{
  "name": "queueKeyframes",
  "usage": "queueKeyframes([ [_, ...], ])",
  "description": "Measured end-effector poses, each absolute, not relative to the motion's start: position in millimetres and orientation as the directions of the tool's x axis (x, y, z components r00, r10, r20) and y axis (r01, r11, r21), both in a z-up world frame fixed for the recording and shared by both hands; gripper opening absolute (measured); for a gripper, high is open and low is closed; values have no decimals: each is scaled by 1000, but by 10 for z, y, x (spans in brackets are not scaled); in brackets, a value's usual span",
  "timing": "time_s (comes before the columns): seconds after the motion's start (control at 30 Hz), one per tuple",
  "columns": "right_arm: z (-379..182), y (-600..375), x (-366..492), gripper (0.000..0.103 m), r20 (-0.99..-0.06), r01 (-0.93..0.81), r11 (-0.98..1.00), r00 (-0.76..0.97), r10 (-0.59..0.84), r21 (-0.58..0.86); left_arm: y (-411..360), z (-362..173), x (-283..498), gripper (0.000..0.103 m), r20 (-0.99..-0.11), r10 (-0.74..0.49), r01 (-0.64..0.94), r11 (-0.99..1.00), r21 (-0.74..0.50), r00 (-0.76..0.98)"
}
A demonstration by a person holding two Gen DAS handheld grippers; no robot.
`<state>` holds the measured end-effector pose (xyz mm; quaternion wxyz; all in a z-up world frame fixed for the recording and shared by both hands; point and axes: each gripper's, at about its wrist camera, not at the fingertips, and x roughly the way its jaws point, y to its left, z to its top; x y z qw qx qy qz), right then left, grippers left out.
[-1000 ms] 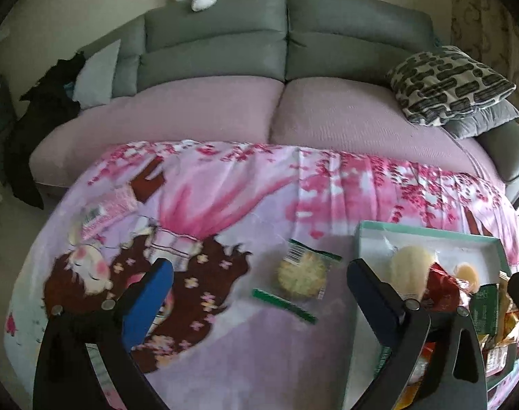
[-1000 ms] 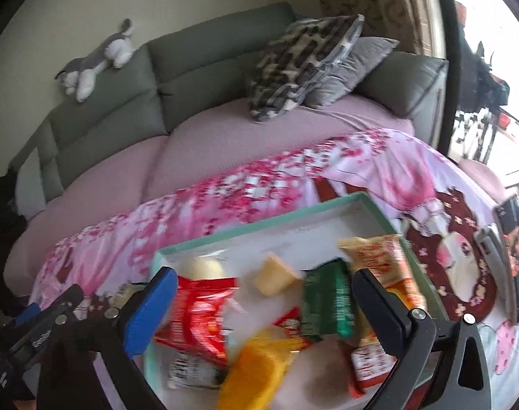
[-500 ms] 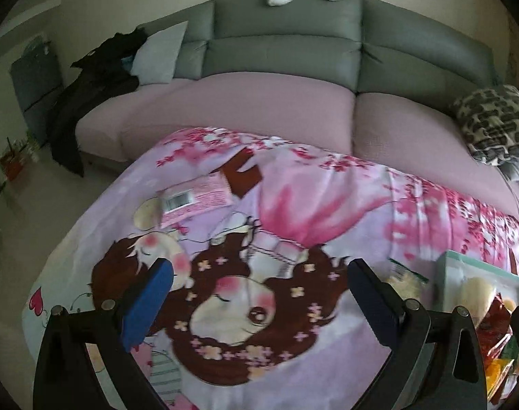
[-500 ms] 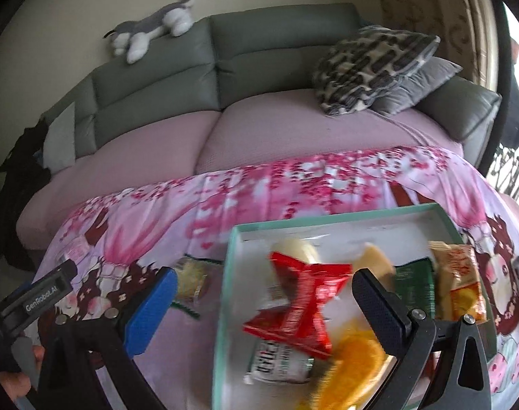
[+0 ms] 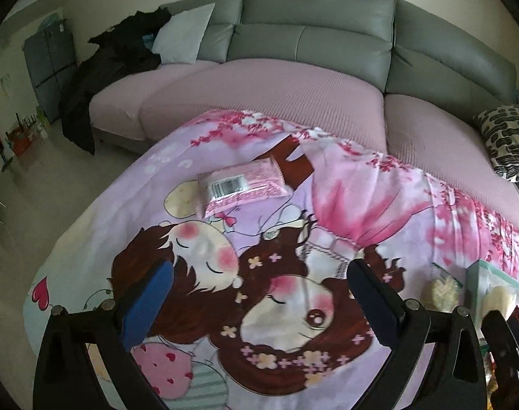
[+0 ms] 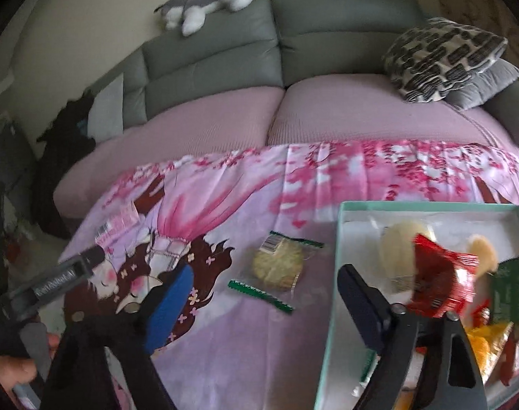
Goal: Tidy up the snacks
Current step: 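Grasp the pink wafer bag with the left tool while the right tool grasps the round cracker packet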
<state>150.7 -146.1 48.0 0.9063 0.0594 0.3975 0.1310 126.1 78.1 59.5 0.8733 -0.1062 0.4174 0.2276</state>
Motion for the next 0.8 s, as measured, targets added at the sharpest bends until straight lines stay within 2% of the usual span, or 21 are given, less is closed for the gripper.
queueKeyframes([
  [0.07,379,-1413,1599,79,-729,-177,958,622,286,225,904,531,1297,101,-784,290,-487,873,-17,548],
  [0.33,54,-1342,1896,75,-808,-96,969,538,241,226,1363,346,1697,101,-789,231,-395,919,-16,569],
  [0.47,-6,-1301,2006,75,-818,-90,974,530,222,206,1494,260,2019,101,-809,149,-293,956,-29,568],
  [0.7,-86,-1200,2113,74,-833,-84,985,525,174,152,1558,96,2408,101,-842,163,-99,986,131,515],
  [0.8,-114,-1166,2141,62,-835,-79,989,529,150,128,1603,72,2480,100,-856,145,-74,989,125,496],
])
